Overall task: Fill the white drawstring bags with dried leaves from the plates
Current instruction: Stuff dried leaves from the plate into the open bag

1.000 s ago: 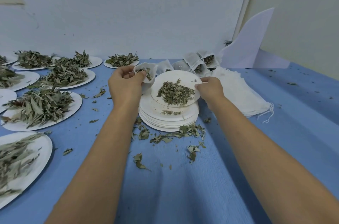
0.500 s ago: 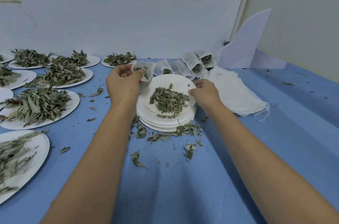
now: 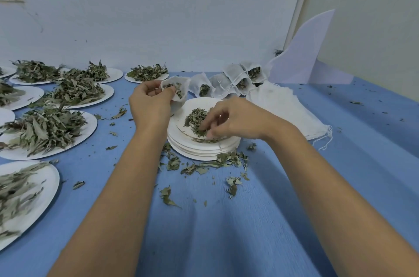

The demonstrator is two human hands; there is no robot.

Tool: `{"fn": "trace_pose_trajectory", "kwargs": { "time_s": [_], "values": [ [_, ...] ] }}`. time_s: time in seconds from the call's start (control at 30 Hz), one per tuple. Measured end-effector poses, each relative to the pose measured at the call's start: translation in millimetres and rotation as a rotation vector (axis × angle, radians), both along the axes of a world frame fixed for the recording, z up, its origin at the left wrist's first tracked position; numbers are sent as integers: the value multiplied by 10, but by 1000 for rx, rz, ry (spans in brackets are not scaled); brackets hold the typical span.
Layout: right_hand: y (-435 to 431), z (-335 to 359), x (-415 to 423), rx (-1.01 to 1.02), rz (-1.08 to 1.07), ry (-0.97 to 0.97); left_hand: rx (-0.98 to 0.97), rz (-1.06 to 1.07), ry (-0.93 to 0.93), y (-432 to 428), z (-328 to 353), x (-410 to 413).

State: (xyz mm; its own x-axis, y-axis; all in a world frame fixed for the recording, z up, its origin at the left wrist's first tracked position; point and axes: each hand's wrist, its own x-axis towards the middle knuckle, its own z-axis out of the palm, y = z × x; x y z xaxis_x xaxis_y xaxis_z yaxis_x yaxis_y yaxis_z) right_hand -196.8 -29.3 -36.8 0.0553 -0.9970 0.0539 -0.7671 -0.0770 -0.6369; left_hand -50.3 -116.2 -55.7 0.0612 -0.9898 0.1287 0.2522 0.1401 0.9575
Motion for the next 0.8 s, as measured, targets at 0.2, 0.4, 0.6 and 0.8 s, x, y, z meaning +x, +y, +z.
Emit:
{"fn": "trace_pose_trajectory", "kwargs": {
  "time_s": [0.2, 0.4, 0.6, 0.8],
  "values": [
    [-37, -2, 169, 94, 75, 386, 12, -13, 13, -1, 2, -2],
    [-59, -61, 251, 26, 57, 405, 13, -22, 19, -7, -3, 6],
    [-37, -72, 327, -42, 36, 439, 9, -21, 19, -1, -3, -7],
    [-30, -98, 337, -64, 39, 430, 18, -28, 23, 8, -2, -6]
  ]
}}
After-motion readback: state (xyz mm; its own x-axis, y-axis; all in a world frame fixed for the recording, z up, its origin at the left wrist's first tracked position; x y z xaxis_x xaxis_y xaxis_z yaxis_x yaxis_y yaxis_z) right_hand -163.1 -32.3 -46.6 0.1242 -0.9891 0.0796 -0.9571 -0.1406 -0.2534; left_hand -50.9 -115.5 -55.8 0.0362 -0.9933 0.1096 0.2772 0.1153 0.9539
